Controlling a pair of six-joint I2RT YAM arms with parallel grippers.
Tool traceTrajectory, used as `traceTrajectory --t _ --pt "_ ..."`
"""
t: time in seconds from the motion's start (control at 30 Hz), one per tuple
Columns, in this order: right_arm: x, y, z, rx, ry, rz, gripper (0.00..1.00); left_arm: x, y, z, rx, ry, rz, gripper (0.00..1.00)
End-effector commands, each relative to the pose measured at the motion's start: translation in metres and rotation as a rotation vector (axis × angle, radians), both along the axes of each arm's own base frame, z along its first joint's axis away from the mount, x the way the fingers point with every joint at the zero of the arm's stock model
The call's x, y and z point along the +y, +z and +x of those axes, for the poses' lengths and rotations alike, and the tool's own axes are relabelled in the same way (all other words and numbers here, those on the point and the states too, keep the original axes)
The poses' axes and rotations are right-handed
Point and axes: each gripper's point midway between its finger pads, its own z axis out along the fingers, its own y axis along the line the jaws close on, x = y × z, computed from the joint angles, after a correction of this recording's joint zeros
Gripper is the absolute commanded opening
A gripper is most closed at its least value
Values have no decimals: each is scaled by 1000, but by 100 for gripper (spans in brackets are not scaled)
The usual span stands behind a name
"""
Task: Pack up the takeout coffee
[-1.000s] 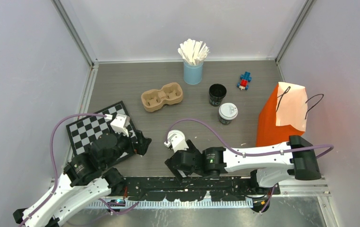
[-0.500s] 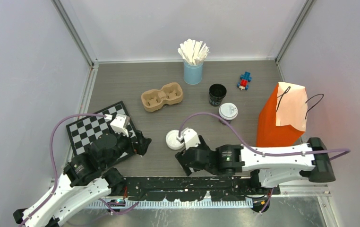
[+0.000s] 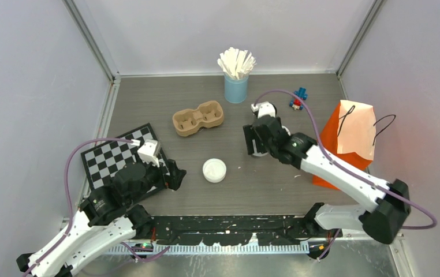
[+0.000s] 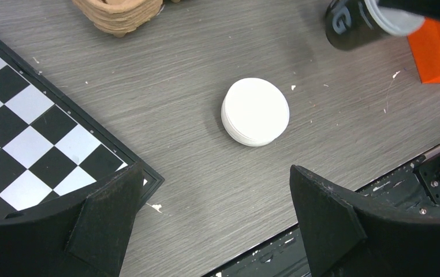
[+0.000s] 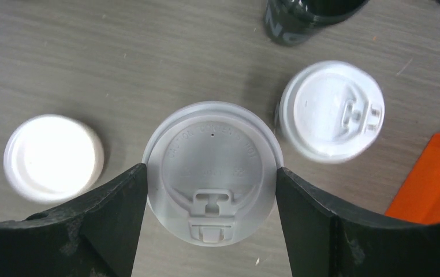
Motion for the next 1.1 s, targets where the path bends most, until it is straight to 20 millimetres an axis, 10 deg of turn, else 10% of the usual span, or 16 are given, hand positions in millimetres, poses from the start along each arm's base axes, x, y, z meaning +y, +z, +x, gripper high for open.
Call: traceTrajectory --t 0.0,0.53,1.07 --pt "23 18 52 -30 48 40 80 -7 2 1 0 -22 -3 100" --pt "45 -33 155 79 -27 29 83 -7 2 1 -2 -24 -5 100" --pt "46 -28 176 73 -15 11 94 -6 2 1 -1 -22 1 100"
